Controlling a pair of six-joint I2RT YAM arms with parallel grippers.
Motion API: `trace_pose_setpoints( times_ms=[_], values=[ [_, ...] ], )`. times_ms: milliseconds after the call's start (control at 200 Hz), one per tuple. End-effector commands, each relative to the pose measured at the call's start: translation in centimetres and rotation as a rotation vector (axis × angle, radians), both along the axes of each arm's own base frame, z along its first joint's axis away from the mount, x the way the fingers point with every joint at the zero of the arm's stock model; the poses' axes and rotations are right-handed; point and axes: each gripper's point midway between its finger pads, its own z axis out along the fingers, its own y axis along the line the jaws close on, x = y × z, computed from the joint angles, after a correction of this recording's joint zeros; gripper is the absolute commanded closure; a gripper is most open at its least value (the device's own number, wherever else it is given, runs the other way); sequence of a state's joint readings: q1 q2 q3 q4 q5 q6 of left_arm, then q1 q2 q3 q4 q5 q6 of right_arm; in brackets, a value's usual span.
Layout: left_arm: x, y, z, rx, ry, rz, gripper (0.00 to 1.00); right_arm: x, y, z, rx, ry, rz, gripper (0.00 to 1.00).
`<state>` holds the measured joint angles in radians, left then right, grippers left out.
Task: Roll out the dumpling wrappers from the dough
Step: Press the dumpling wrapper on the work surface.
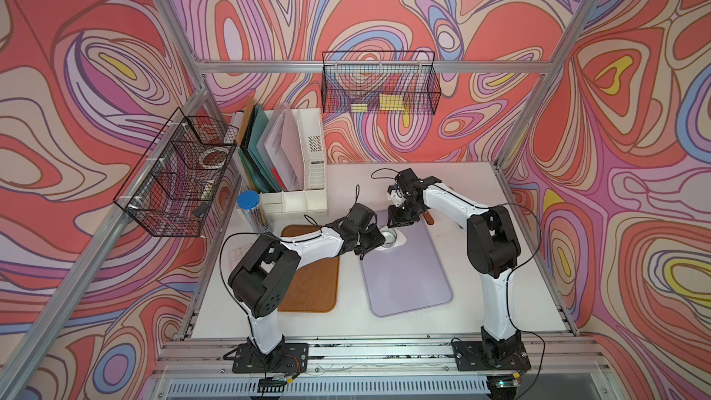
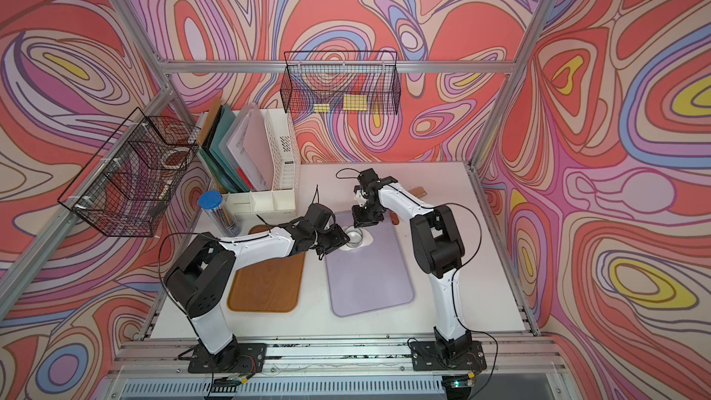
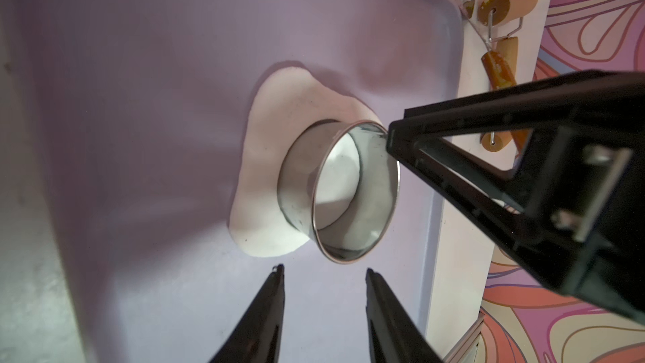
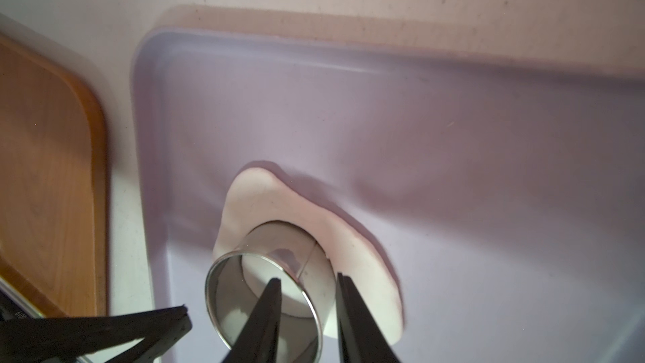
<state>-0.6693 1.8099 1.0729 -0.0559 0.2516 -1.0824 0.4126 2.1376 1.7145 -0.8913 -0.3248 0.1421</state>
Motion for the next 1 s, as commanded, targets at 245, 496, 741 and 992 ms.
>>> trace_pose_setpoints(
  times_ms=[245,496,741,992],
  values=[
    [1.6,-1.8,0.0,-0.042,-0.001,0.024,0.65,-0.1,0.2,-1.3,0.047,0.023,0.024,0.76],
    [1.8,-1.5,0.1,-0.023,-0.006,0.035,0.65,-1.0,0.3,-2.7,0.058,0.066,0.041,0.77],
    [2.2,-1.6,-1.0,0.009,0.01,0.035,0.78,-1.4,0.3,-3.1,0.063,0.074,0.032,0.89],
    [2.2,-0.9,-2.7,0.102,0.034,0.014,0.84,-2.5,-0.2,-3.2,0.021,0.067,0.031,0.92]
  ],
)
